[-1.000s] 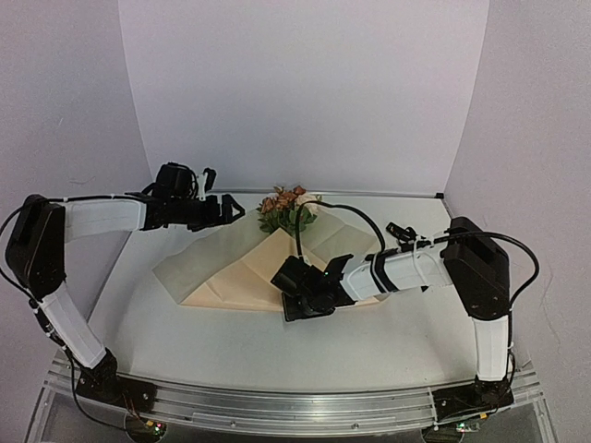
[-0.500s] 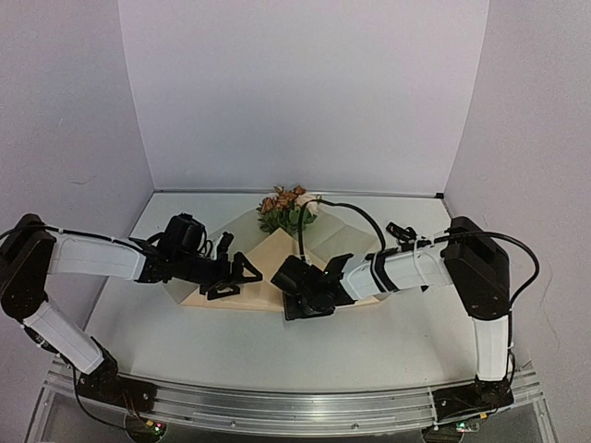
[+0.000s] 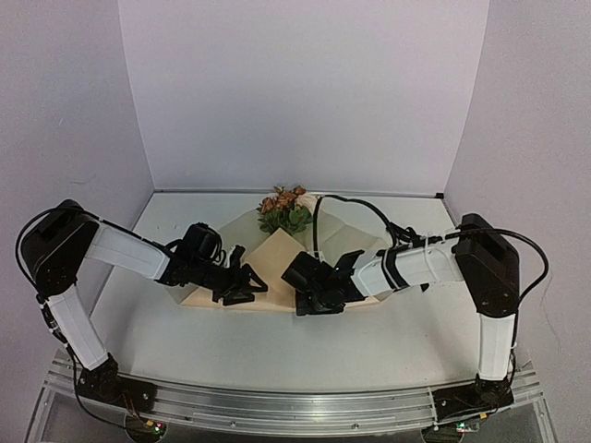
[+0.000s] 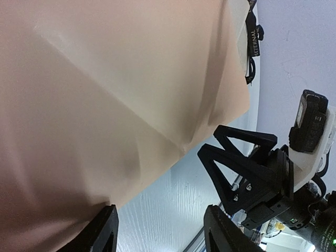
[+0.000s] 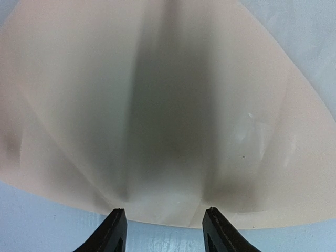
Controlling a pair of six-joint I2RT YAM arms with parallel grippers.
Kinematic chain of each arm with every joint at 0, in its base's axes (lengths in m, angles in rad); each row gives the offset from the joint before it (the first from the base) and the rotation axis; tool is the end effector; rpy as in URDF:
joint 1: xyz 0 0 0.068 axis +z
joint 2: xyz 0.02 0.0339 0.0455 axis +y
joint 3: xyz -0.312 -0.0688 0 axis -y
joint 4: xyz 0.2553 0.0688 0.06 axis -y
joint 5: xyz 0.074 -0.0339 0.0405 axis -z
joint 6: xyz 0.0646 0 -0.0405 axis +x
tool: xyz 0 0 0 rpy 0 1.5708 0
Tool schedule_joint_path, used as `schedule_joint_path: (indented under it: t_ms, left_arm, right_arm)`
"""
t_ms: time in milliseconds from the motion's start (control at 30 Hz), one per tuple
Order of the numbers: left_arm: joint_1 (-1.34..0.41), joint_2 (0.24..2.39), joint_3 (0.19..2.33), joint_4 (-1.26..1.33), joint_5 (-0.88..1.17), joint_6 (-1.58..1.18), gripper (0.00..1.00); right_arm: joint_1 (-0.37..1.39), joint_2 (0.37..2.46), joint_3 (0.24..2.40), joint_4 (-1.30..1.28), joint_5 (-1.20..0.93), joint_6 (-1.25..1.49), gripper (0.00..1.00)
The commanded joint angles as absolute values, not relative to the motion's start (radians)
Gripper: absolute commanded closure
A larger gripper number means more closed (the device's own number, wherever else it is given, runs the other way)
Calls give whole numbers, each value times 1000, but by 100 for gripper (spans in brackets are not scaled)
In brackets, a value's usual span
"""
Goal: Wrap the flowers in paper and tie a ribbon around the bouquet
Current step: Press the fold line of the 1/4-folded wrapping paper.
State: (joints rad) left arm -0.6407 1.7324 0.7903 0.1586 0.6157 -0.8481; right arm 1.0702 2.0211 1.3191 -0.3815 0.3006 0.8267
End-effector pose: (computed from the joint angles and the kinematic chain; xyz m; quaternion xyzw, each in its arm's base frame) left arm 0.2652 -0.2443 0.1608 0.0245 0.8874 -0.4535 0.0792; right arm 0.2342 0.3882 0.1554 -0.0807 0.9568 0.1091 0.2571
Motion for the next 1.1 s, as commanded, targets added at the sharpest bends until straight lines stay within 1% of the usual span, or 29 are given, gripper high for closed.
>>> schedule_joint_path:
  t_ms: [0, 267, 433, 600, 800, 867, 1000, 1067]
  left_arm:
    - [-638, 1776, 857, 149, 617, -824, 46]
    - [-638, 1833, 897, 83, 563, -791, 50]
    - [-638, 1855, 912, 67, 544, -767, 51]
    - [-638, 1860, 939, 41, 544, -741, 49]
    - [-638, 1806, 956, 11, 544, -719, 44]
    - [-638, 1795, 963, 11, 556, -714, 44]
    - [-638, 1798, 981, 19, 585, -710, 44]
    - [-638, 1803, 992, 20, 596, -709, 44]
  right_arm:
    - [1063, 1951, 1276, -385, 346, 856, 48]
    - [1038, 1902, 1183, -363, 339, 887, 49]
    - [1016, 1880, 1121, -337, 327, 921, 50]
    - [1001, 1847, 1067, -324, 318, 949, 50]
    - [982, 1779, 1001, -317, 306, 994, 50]
    - [970, 1732, 959, -299, 300, 1015, 46]
    - [939, 1635, 842, -214, 274, 1063, 31]
    - [917, 1601, 772, -143, 242, 1091, 27]
